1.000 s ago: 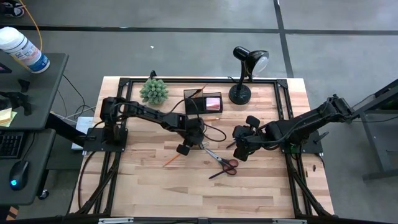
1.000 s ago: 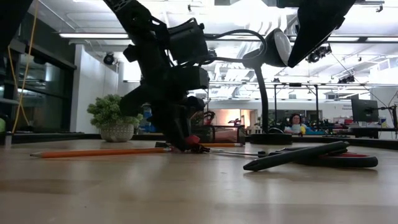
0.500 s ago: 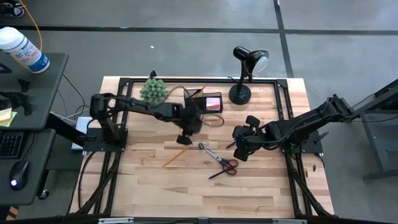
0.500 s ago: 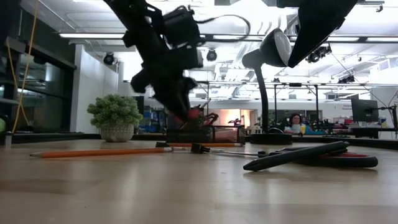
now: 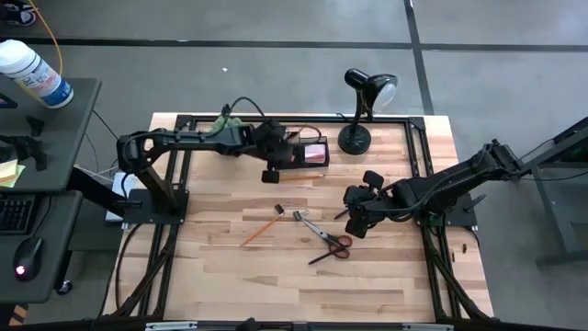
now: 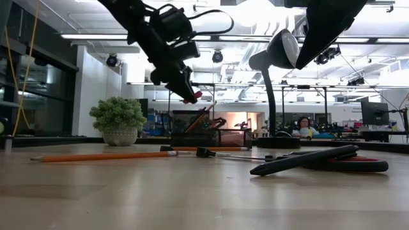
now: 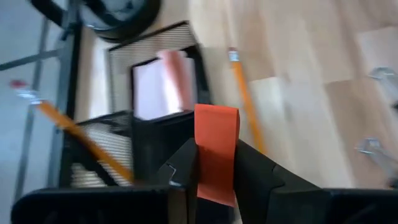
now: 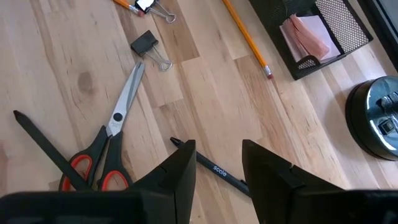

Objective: Pick and place office supplies into organizer
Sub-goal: Put the orange eraser into the black desk organizer

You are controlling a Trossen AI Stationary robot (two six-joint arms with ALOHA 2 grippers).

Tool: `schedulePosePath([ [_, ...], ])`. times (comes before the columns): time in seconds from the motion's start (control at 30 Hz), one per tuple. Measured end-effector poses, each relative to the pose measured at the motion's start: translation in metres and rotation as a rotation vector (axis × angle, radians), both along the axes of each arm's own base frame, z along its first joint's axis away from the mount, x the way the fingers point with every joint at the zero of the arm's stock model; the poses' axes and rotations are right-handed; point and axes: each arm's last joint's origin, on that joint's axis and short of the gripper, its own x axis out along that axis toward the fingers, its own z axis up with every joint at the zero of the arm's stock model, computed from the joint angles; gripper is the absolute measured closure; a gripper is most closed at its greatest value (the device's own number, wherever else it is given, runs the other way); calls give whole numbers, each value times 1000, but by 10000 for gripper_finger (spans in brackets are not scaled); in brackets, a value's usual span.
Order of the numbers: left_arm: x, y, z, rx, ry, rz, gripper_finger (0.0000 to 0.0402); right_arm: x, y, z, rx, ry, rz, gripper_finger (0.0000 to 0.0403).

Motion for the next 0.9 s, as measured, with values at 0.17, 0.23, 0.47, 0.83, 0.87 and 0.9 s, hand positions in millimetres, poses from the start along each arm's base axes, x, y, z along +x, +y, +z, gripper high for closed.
schedulePosePath([
  [0.17,-2,14,3,41,-41,16,335,0,0,0,7,2,3,279],
  [0.23,-3,17,3,46,-47,22,337,0,0,0,7,2,3,279],
  [0.47,-1,23,0,66,-65,26,333,0,0,0,11,3,5,279],
  [0.83,6,24,-20,40,-11,201,335,0,0,0,6,-2,1,279],
  [0.87,7,22,-21,40,-8,201,335,0,0,0,7,-2,2,279],
  [0.9,7,22,-21,42,-6,205,335,0,0,0,8,-2,2,279],
])
